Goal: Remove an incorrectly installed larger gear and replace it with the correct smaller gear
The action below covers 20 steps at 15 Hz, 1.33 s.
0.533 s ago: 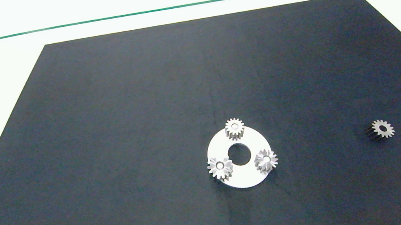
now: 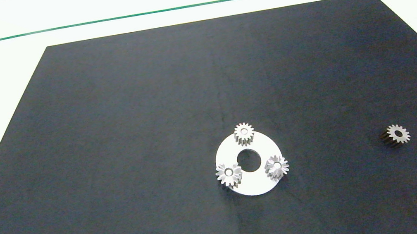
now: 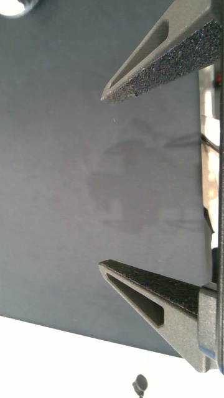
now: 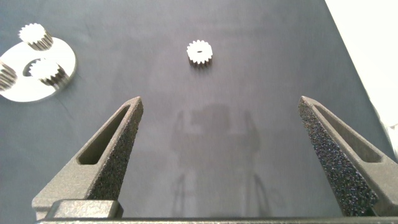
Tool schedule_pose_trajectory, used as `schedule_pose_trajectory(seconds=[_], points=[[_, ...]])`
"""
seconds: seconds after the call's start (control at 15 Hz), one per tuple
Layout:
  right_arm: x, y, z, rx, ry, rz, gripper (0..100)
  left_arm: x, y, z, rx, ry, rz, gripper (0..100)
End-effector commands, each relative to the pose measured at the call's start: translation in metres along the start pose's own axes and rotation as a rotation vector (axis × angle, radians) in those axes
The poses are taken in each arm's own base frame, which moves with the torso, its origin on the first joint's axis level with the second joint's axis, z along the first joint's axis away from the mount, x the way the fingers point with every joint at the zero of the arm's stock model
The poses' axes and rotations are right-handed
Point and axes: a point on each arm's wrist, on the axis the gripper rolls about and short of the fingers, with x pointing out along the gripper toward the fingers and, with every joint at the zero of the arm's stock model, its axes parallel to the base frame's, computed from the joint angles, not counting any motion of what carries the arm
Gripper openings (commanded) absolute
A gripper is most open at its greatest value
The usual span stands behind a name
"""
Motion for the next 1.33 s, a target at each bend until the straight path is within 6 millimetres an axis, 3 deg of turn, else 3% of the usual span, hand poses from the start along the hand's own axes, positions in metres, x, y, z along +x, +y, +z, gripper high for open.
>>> schedule_pose_trajectory(seconds=[0.07,0.53,0.87,1.33], points=[[0.020,0.001,0.032,-0.006,0.077,0.051,100,0.011,0.002,0.026,0.024,0.058,-0.072,100],[0.060,0.009,0.065,-0.010,0.194,0.133,100,0.050,0.001,0.067,0.078,0.151,-0.335,100],[0.091,0.016,0.092,0.015,0.222,0.152,100,0.071,-0.006,0.069,0.156,0.212,-0.504,100],[0.127,0.022,0.090,0.011,0.266,0.137,100,0.103,-0.018,0.075,0.374,0.284,-0.595,100]])
